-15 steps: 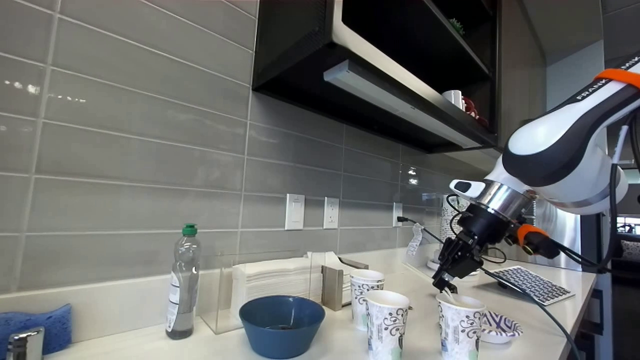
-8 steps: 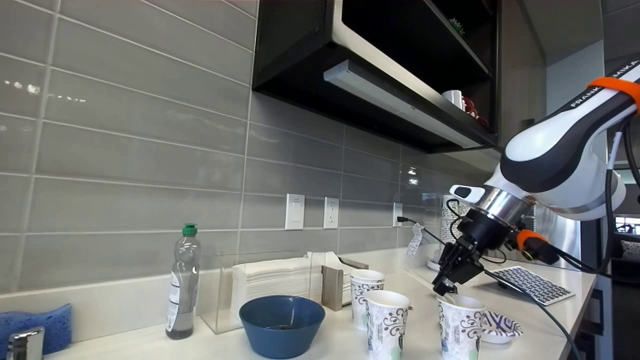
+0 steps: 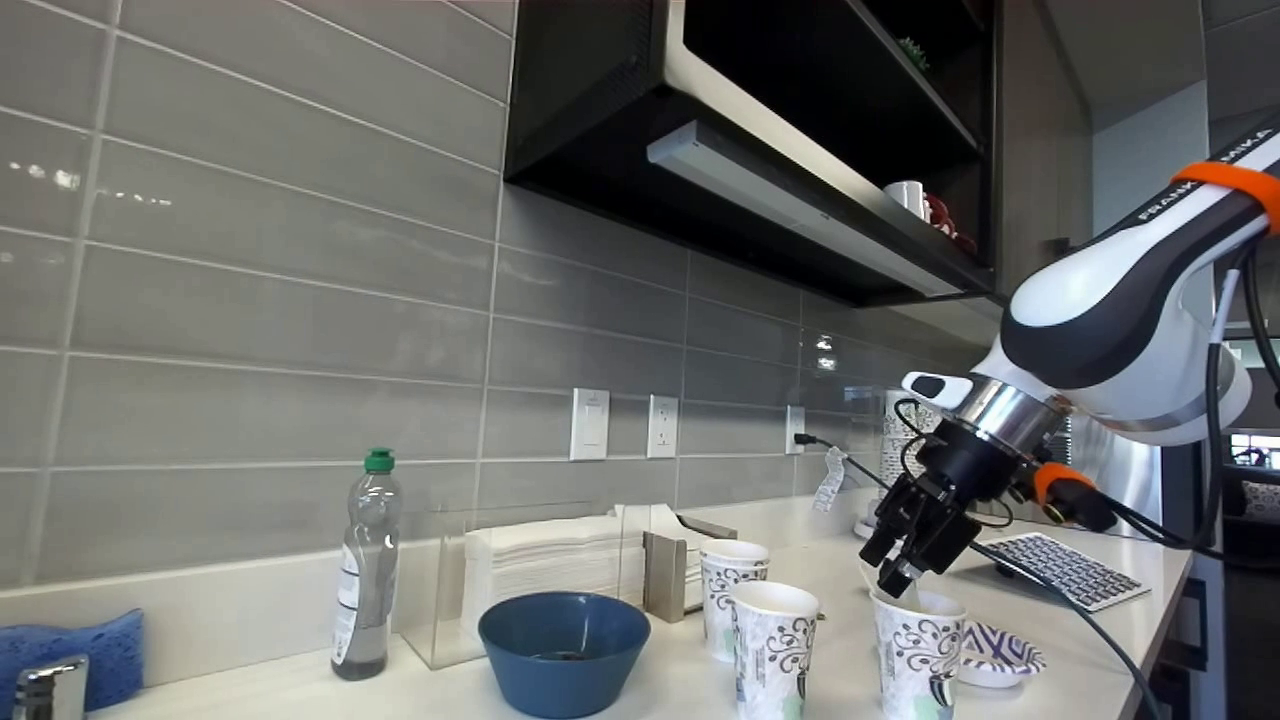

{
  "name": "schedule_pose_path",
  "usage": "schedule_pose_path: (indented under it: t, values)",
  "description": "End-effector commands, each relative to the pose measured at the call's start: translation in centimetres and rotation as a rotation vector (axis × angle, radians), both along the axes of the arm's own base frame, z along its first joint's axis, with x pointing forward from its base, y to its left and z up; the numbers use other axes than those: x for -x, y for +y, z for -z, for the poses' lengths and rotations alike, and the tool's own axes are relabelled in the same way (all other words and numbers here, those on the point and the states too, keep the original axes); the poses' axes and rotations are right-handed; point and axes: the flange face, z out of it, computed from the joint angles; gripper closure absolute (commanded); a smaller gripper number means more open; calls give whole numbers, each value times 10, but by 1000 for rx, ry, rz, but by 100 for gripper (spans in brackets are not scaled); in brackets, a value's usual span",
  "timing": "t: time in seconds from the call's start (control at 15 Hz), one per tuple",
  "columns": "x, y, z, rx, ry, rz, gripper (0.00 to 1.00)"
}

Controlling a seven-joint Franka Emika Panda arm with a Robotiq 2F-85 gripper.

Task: Put one white spoon in the coffee cup at the front.

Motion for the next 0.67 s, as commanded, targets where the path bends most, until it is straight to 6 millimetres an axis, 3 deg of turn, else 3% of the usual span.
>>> schedule_pose_path:
  t: [0.0, 0.4, 0.6]
  values:
    - [0, -4, -6, 7, -28, 1, 0]
    - [6, -5, -27, 98, 7, 22, 0]
    - [18, 0, -51, 165, 52, 38, 0]
